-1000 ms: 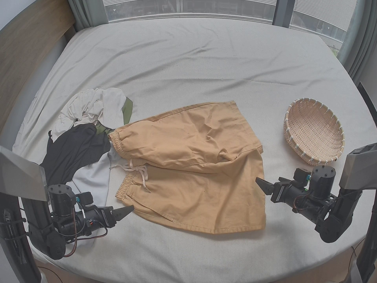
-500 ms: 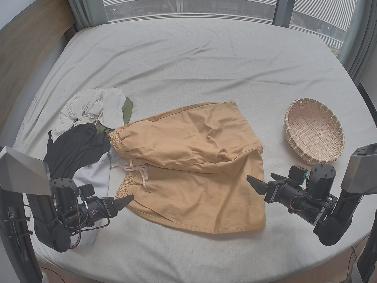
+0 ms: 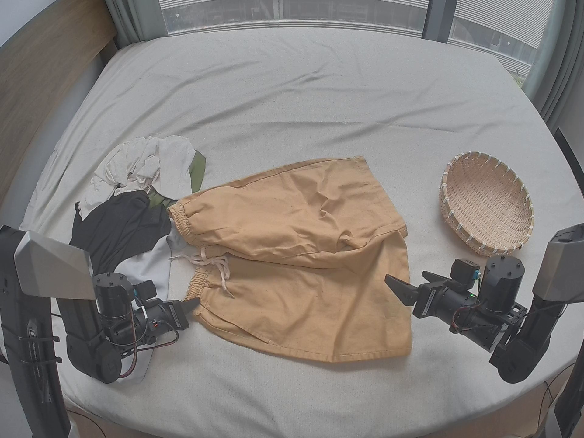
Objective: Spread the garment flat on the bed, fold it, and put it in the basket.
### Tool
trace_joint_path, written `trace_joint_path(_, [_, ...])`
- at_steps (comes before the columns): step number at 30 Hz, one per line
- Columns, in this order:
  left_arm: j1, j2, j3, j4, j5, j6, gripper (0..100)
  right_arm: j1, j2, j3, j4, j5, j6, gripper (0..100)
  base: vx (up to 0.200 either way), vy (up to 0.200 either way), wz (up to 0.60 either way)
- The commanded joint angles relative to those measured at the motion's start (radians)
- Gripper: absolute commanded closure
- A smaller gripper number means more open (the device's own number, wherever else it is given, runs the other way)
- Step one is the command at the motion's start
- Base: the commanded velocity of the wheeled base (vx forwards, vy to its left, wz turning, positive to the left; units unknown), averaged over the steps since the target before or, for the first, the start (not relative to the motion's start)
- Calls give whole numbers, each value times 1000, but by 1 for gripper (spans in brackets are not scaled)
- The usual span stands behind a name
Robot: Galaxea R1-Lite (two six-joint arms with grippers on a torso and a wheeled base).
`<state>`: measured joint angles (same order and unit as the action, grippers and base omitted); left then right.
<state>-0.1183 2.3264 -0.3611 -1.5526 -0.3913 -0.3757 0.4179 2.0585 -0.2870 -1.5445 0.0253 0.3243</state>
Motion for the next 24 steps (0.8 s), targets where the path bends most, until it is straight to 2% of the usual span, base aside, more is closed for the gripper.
trace_joint_path(1, [8,-90,105,0,-8,0,100,22,-34,75,1,4,2,0,0,0,0])
trace_joint_path(6, [17,-211,238,2,-60,6,100,29,-28,146,3,4,4,0,0,0,0])
trace_joint_path(8, [49,-246,291,2,-75,17,100,25,-17,177,3,5,9,0,0,0,0])
trace_joint_path(12, [83,-248,303,2,-72,35,100,35,-9,190,3,18,72,0,0,0,0])
trace_joint_path(14, [121,-248,291,2,-74,38,100,47,-6,223,3,44,154,0,0,0,0])
trace_joint_path(18, [128,-243,291,2,-72,38,100,48,49,256,3,56,170,0,0,0,0])
trace_joint_path(24, [88,-240,300,2,-72,40,100,52,121,258,1,54,185,0,0,0,0])
